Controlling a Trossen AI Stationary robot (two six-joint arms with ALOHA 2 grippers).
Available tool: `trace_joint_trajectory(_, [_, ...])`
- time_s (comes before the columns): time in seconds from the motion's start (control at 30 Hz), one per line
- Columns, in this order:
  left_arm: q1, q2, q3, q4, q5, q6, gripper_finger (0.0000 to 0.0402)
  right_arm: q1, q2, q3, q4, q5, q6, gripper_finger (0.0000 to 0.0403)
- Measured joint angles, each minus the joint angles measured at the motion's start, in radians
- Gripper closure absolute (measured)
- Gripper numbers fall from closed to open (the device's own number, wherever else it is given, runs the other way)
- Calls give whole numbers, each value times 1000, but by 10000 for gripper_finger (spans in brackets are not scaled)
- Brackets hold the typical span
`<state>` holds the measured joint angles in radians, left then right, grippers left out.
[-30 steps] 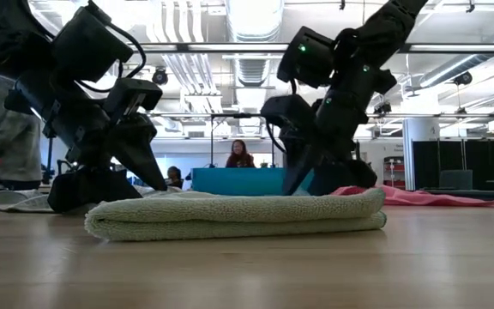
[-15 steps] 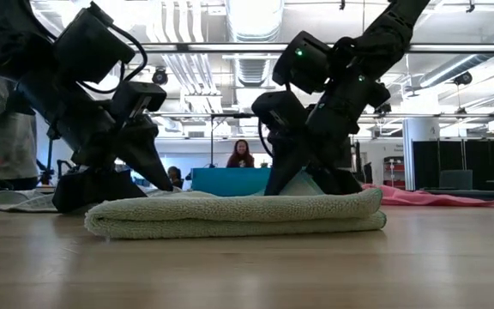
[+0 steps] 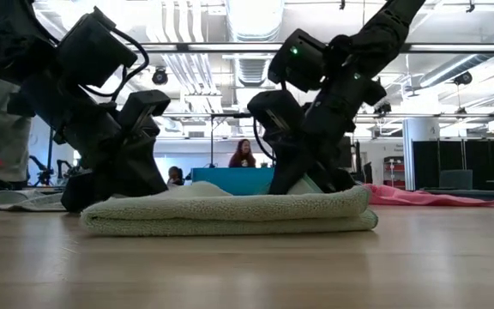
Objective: Fold microfiber towels
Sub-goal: Put the green microfiber cloth into the blue bin
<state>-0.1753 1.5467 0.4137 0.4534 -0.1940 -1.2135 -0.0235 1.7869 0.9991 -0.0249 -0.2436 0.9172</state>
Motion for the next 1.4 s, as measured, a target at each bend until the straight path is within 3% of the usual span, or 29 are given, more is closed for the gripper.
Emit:
trace_joint_trajectory(0.53, [1,-6,22,8,4,47,396,0,-46,27,-79,0,-20,390])
trace_joint_trajectory(1.07, [46,-9,21,-28,151,45,231,6,-46,27,-157,-20,-53,390])
trace_joint_trajectory(1.4, [128,-12,30,-53,287,32,210,6,-46,27,-158,-24,-65,390])
